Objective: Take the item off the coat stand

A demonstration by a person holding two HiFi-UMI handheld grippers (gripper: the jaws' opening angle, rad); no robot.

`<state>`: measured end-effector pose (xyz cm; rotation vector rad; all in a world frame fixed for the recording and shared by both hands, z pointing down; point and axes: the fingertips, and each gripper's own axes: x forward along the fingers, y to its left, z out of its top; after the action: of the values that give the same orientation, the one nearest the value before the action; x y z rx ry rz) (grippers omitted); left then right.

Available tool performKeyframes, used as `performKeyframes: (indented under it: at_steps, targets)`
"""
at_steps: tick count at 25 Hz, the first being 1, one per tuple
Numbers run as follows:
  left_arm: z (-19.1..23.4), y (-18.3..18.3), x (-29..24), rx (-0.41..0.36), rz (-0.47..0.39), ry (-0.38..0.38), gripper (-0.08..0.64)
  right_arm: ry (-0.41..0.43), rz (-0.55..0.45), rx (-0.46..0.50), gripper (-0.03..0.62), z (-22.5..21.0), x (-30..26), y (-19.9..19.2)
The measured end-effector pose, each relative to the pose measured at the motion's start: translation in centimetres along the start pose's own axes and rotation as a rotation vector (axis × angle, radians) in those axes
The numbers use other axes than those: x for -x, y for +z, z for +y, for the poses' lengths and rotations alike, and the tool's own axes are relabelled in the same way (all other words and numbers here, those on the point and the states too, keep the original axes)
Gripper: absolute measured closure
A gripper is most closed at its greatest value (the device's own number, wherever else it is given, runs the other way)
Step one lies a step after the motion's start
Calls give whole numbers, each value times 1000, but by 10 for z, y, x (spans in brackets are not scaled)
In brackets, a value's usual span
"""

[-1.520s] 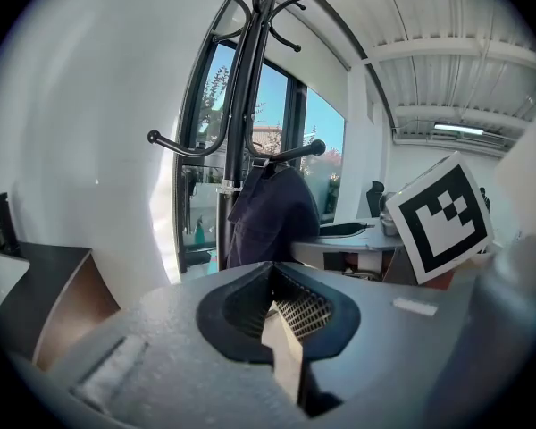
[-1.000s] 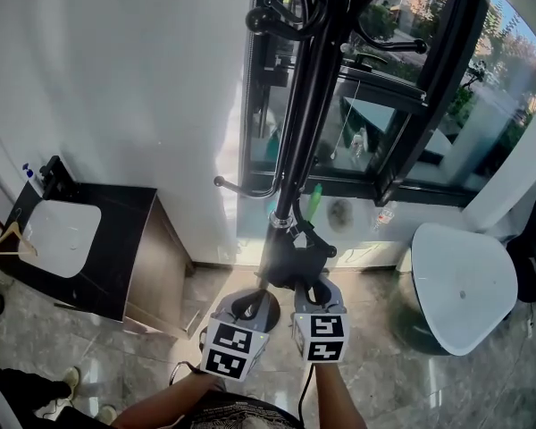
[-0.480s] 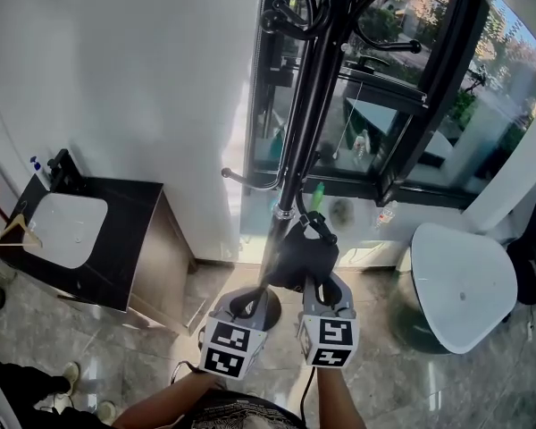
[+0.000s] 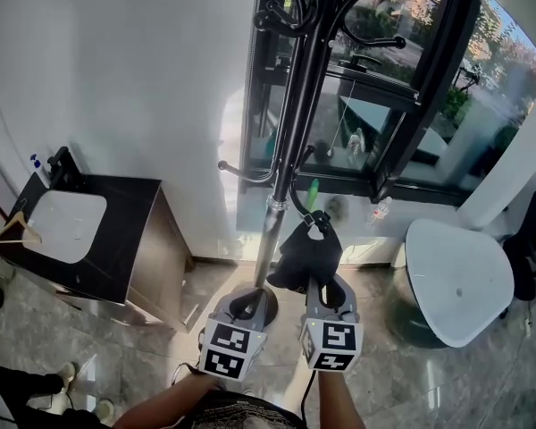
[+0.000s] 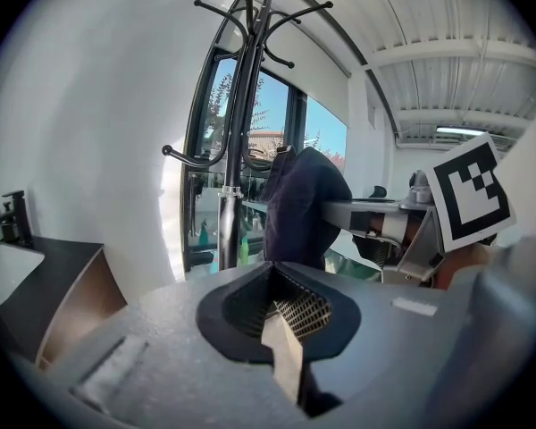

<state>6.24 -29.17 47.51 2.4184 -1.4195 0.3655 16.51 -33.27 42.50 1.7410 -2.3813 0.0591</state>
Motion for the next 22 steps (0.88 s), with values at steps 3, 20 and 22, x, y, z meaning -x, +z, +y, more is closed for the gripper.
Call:
performKeyframes:
  at_steps: [3,20,22]
  targets:
    - [-4,2,5,-7,-8,8,554,2,11,-8,552,-1,10,-3]
    - [-28,8,33,-40,-62,66,555,4,17,-54,551,10,71,-23]
    - [-32,6,35,-39,-62,69,555,11,23,-54,551,12,76,-25]
